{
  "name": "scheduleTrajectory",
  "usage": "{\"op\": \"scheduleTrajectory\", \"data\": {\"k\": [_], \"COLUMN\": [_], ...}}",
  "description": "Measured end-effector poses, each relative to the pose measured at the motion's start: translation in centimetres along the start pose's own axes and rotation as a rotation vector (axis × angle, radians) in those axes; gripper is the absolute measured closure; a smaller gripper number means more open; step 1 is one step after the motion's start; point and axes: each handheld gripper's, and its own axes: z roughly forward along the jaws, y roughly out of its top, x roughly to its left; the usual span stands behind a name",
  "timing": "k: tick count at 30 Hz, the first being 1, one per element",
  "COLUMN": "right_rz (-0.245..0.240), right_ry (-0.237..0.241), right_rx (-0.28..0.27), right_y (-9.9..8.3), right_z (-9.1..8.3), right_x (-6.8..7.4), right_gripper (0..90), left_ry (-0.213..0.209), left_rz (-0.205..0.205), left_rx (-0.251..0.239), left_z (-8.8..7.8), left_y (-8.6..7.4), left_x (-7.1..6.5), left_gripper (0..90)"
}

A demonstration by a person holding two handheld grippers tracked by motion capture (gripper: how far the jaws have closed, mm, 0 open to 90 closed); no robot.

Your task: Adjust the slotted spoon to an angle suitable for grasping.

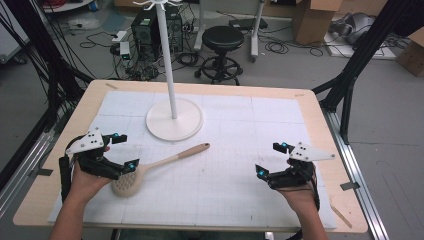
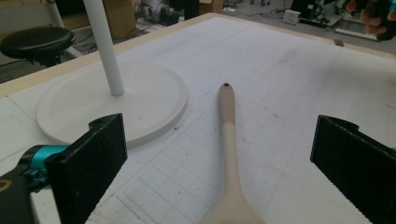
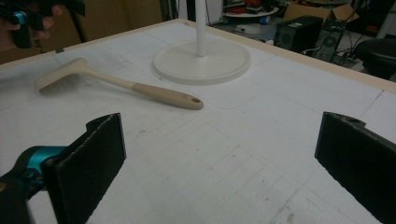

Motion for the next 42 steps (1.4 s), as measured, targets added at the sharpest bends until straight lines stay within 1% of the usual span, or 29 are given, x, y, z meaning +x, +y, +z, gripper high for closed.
{"op": "scheduleTrajectory", "data": {"k": [1, 3, 4, 5, 6, 8, 11, 13, 16, 19, 23, 26, 29, 30, 31, 34, 35, 36, 37, 39, 42], "right_rz": [0.002, -0.003, 0.002, 0.005, 0.009, 0.010, 0.007, -0.001, -0.003, -0.002, -0.001, 0.000, 0.002, 0.001, 0.001, 0.006, 0.004, 0.006, 0.006, 0.004, 0.001], "right_ry": [-0.001, -0.004, -0.005, -0.004, -0.008, -0.011, -0.015, -0.018, -0.022, -0.025, -0.030, -0.029, -0.027, -0.027, -0.027, -0.028, -0.028, -0.029, -0.029, -0.029, -0.028], "right_rx": [0.002, 0.007, 0.009, 0.006, 0.006, 0.007, 0.009, 0.008, 0.010, 0.011, 0.011, 0.012, 0.017, 0.014, 0.014, 0.020, 0.021, 0.030, 0.030, 0.029, 0.024], "right_y": [-0.1, -0.2, -0.3, -0.3, -0.4, -0.4, -0.3, -0.3, -0.2, -0.2, -0.1, -0.2, -0.2, -0.2, -0.2, -0.3, -0.3, -0.4, -0.4, -0.4, -0.3], "right_z": [0.0, 0.1, 0.1, 0.1, 0.0, -0.1, -0.2, -0.3, -0.3, -0.4, -0.4, -0.4, -0.3, -0.3, -0.3, -0.3, -0.3, -0.3, -0.3, -0.3, -0.3], "right_x": [0.0, -0.2, -0.2, -0.3, -0.4, -0.4, -0.2, 0.0, 0.0, 0.0, 0.0, -0.1, -0.3, -0.4, -0.4, -0.4, -0.4, -0.4, -0.4, -0.4, -0.4], "right_gripper": [0.7, 0.7, 0.6, 0.7, 0.7, 0.7, 0.7, 0.7, 0.7, 0.7, 0.7, 0.7, 0.7, 0.7, 0.7, 0.7, 0.7, 0.7, 0.7, 0.7, 0.7], "left_ry": [-0.003, -0.004, -0.005, -0.004, -0.003, -0.002, -0.005, -0.014, -0.012, -0.022, -0.033, -0.019, -0.016, -0.025, -0.025, -0.042, -0.054, -0.056, -0.056, -0.063, -0.069], "left_rz": [-0.003, -0.010, -0.011, -0.010, -0.003, 0.002, -0.004, 0.000, -0.002, -0.001, 0.002, 0.000, 0.014, 0.031, 0.031, 0.052, 0.050, 0.050, 0.050, 0.048, 0.058], "left_rx": [-0.009, -0.016, -0.016, -0.013, 0.000, 0.006, -0.003, -0.006, 0.001, 0.006, 0.050, 0.092, 0.135, 0.151, 0.151, 0.180, 0.188, 0.223, 0.223, 0.248, 0.280], "left_z": [0.0, -0.1, -0.1, -0.1, 0.0, 0.0, -0.1, -0.1, 0.0, 0.1, 0.7, 1.7, 2.7, 3.4, 3.4, 4.4, 4.8, 5.6, 5.6, 6.4, 7.5], "left_y": [0.0, 0.0, 0.0, 0.0, 0.0, 0.0, 0.1, 0.1, 0.3, 0.6, 1.3, 1.8, 2.6, 3.3, 3.3, 4.3, 4.6, 5.0, 5.0, 5.4, 5.9], "left_x": [0.0, 0.1, 0.1, 0.1, 0.0, 0.1, 0.1, 0.0, 0.0, -0.1, -0.1, 0.0, -0.1, -0.2, -0.2, -0.3, -0.3, -0.2, -0.2, -0.2, -0.4], "left_gripper": [4.3, 4.3, 4.3, 4.3, 4.3, 4.3, 4.3, 4.3, 4.3, 4.3, 4.3, 4.3, 4.3, 4.3, 4.3, 4.3, 4.3, 4.3, 4.3, 4.3, 4.3]}}
